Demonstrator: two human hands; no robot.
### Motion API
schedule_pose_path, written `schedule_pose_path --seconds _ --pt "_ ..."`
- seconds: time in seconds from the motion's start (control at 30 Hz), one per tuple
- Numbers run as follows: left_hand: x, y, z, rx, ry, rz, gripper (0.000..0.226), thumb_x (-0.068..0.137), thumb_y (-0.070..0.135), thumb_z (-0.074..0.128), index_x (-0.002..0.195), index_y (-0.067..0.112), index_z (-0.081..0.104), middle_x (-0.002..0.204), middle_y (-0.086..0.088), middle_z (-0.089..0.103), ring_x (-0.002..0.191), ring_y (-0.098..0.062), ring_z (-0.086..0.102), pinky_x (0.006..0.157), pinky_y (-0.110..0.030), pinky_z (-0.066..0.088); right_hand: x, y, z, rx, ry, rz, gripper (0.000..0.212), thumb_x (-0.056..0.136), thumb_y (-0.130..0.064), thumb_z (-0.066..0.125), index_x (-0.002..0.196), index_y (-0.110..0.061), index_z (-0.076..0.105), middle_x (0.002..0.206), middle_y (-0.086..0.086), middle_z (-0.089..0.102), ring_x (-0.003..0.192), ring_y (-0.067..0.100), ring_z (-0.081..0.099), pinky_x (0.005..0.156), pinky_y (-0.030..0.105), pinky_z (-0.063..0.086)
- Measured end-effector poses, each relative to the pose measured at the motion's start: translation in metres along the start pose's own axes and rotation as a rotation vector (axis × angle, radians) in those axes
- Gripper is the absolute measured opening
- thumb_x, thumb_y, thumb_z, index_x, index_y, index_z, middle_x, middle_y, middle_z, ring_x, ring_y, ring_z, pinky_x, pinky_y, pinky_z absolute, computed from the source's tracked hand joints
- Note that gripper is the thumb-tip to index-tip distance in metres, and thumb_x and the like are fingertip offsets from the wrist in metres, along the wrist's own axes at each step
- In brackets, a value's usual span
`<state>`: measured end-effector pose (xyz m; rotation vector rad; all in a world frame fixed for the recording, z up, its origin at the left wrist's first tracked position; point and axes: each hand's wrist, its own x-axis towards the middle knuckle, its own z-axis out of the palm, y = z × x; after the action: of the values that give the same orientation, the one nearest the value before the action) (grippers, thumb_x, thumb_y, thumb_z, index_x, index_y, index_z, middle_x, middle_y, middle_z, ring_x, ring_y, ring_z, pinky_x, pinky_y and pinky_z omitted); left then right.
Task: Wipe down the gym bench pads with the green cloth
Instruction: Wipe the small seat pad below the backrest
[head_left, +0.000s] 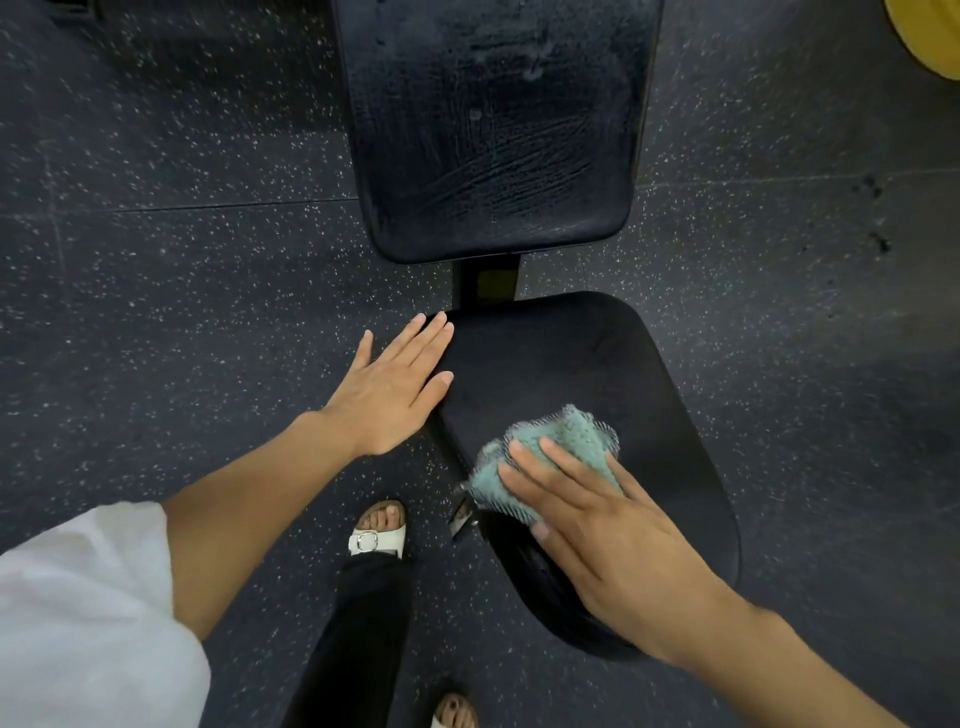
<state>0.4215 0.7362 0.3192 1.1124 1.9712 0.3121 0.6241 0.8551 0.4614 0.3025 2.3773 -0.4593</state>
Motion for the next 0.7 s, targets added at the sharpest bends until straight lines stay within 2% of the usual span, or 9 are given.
schedule_pose_path --seconds 0.03,0.1,0.2,0.3,0.33,0.4,0.47,0.57,0.7 --pt "0.0 0.001 0.0 0.004 -0.003 -0.003 0.058 0.103 0.044 0.014 0.155 0.027 -0.008 0.159 0.018 -0.017 0.145 -0.002 -0.021 0.119 -0.047 -0.011 -0.013 0.001 0.001 -0.021 0.011 0.009 0.051 0.102 -0.042 0.014 0.148 -0.034 0.034 0.155 -0.019 0.028 0.145 0.004 0.02 0.114 0.032 0.017" --pt "-0.001 0.001 0.0 0.011 -0.001 -0.005 0.059 0.103 0.044 0.014 0.155 0.027 -0.008 0.159 0.018 -0.017 0.145 -0.002 -0.021 0.119 -0.047 -0.011 -0.034 0.001 0.003 -0.024 -0.003 0.026 0.05 0.103 -0.041 0.013 0.147 -0.033 0.036 0.154 -0.016 0.032 0.143 0.007 0.029 0.108 0.034 0.023" --pt "-0.001 0.002 0.0 0.009 0.005 -0.008 0.058 0.103 0.043 0.014 0.155 0.026 -0.008 0.159 0.017 -0.016 0.145 -0.001 -0.021 0.119 -0.046 -0.012 -0.041 -0.003 0.005 -0.037 0.006 0.027 0.051 0.103 -0.041 0.011 0.147 -0.033 0.036 0.154 -0.016 0.032 0.142 0.008 0.03 0.106 0.035 0.024" --pt "-0.002 0.004 0.001 0.001 0.013 -0.022 0.058 0.103 0.042 0.014 0.155 0.026 -0.008 0.159 0.017 -0.017 0.145 -0.002 -0.022 0.119 -0.046 -0.012 -0.021 -0.006 0.004 -0.037 -0.024 0.061 0.052 0.103 -0.042 0.008 0.149 -0.033 0.032 0.156 -0.016 0.028 0.144 0.01 0.026 0.115 0.038 0.027" --pt "-0.002 0.004 0.002 0.0 0.015 -0.028 0.058 0.104 0.042 0.014 0.155 0.026 -0.008 0.159 0.017 -0.017 0.144 -0.002 -0.022 0.119 -0.046 -0.012 -0.012 -0.008 0.002 -0.008 -0.052 0.063 0.055 0.102 -0.044 0.004 0.15 -0.034 0.028 0.157 -0.018 0.023 0.146 0.009 0.02 0.117 0.04 0.026" --pt "-0.002 0.006 0.002 -0.002 0.014 -0.036 0.058 0.104 0.042 0.014 0.155 0.025 -0.008 0.159 0.017 -0.018 0.144 -0.001 -0.022 0.119 -0.045 -0.013 0.007 -0.008 0.002 0.078 -0.037 0.023 0.062 0.096 -0.053 -0.008 0.153 -0.038 0.009 0.159 -0.023 -0.001 0.147 0.002 -0.006 0.121 0.042 0.007" --pt "-0.004 0.008 0.004 -0.005 0.016 -0.045 0.058 0.104 0.042 0.014 0.154 0.025 -0.009 0.159 0.017 -0.018 0.144 -0.001 -0.023 0.119 -0.044 -0.014 0.029 -0.008 0.001 0.11 -0.041 0.036 0.061 0.093 -0.051 -0.009 0.152 -0.04 -0.003 0.158 -0.024 -0.013 0.145 0.001 -0.019 0.119 0.04 -0.007" --pt "-0.006 0.012 0.005 -0.014 0.021 -0.054 0.057 0.104 0.041 0.014 0.154 0.025 -0.008 0.159 0.017 -0.018 0.144 -0.001 -0.023 0.119 -0.043 -0.014 0.068 -0.004 0.0 0.078 -0.026 0.083 0.051 0.104 -0.041 0.011 0.154 -0.035 0.001 0.16 -0.021 -0.008 0.147 0.004 -0.012 0.12 0.044 -0.006" --pt "-0.011 0.019 0.007 -0.035 0.046 -0.065 0.055 0.104 0.038 0.013 0.155 0.025 -0.006 0.16 0.016 -0.015 0.145 -0.001 -0.02 0.12 -0.043 -0.014 0.099 0.004 -0.004 0.085 -0.037 0.091 0.05 0.105 -0.036 0.017 0.154 -0.025 0.015 0.161 -0.017 -0.003 0.148 0.007 -0.007 0.12 0.048 -0.002"
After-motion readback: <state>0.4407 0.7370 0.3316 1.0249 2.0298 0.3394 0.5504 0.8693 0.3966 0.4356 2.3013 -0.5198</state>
